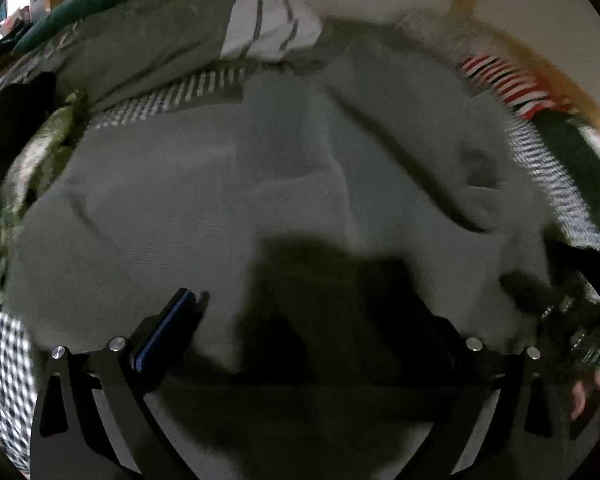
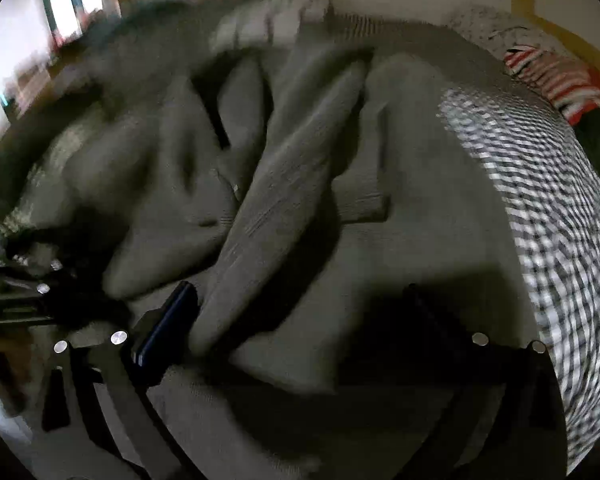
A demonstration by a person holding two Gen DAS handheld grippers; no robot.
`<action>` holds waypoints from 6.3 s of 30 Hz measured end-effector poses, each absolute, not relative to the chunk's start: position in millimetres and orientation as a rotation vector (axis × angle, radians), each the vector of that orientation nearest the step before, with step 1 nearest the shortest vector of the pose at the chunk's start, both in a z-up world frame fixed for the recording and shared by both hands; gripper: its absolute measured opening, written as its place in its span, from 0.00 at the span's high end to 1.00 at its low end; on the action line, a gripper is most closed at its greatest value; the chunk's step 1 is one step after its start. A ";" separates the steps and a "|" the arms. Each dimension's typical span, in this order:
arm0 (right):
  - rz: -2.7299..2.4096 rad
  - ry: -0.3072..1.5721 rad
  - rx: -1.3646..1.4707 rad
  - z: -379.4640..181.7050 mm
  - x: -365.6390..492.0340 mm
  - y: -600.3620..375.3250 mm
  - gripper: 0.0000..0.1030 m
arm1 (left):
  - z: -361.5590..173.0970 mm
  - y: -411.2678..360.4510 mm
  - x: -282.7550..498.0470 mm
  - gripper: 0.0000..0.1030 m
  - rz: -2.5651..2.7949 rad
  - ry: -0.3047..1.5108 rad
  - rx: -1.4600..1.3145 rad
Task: Fold large clothes
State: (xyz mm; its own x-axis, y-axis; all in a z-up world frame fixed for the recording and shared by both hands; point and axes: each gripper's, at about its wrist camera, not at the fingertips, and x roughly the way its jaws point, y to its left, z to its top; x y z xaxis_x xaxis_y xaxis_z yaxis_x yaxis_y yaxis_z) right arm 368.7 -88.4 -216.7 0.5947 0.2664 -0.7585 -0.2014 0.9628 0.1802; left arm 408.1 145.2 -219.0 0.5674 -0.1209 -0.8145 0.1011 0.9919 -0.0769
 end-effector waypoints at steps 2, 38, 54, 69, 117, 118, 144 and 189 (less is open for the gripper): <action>0.258 0.825 0.094 -201.3 336.2 -115.1 0.02 | -200.4 159.0 367.0 0.05 -0.147 0.862 -0.015; 0.339 0.913 0.463 -366.0 149.4 -255.9 0.03 | -332.9 240.7 176.6 0.16 -0.171 0.949 -0.219; 0.439 0.992 0.469 -364.7 146.3 -255.7 0.46 | -297.9 286.6 165.3 0.86 -0.218 0.986 -0.239; 0.418 1.020 0.301 -370.4 131.6 -240.5 0.23 | -283.6 256.1 153.0 0.62 -0.166 1.041 -0.112; 0.702 0.748 0.894 -241.7 161.3 -294.6 0.86 | -120.2 288.2 210.9 0.95 -0.437 0.895 -0.366; 0.714 0.729 0.911 -233.9 169.7 -295.7 0.86 | -112.7 289.4 214.9 0.95 -0.438 0.886 -0.368; 0.550 0.726 0.917 -147.6 566.2 -276.0 0.85 | -51.0 377.1 562.1 0.95 -0.280 0.837 -0.452; 0.623 1.399 -0.112 -203.1 680.6 18.8 0.02 | -109.7 349.0 568.4 0.05 -0.245 0.930 -0.179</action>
State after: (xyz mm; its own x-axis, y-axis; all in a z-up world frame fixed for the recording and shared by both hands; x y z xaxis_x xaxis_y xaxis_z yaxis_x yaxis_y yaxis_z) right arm 680.6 18.8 -203.1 0.0406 0.3413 -0.9391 -0.4698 0.8360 0.2835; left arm 568.4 349.0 -109.7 0.5732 -0.2847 -0.7683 0.1311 0.9575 -0.2570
